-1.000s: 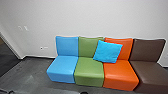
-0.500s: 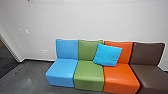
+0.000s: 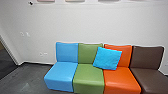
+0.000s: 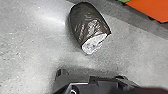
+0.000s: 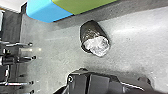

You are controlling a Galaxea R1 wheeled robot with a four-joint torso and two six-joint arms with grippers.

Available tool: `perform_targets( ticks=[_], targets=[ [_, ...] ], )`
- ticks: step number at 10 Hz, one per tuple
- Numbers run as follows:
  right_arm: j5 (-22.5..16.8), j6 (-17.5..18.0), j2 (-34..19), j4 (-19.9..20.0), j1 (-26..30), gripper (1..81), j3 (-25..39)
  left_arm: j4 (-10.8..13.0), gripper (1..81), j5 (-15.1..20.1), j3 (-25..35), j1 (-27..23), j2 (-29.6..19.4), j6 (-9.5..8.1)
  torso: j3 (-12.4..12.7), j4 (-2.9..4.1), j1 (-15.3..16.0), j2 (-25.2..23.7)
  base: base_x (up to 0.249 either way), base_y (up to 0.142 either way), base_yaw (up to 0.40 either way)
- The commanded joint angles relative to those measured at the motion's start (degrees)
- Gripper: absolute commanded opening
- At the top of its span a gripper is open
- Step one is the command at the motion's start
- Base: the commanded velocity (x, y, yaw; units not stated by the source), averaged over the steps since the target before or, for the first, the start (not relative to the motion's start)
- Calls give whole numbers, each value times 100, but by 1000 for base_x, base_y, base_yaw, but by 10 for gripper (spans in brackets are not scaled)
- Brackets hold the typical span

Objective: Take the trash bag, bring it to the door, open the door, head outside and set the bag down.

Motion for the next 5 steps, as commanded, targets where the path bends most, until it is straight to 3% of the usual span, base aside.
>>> perform_targets(
  ticks=[1,5],
  targets=[
    [-280,9,-301,169,602,811,-20,-147,811,520,-50,-825,-28,4,-445,0,365,-566,0,0,0],
    [-649,88,-117,186,988,811,-302,-94,811,528,-85,-861,86,4,-1222,0,865,-1357,0,0,0]
  ],
)
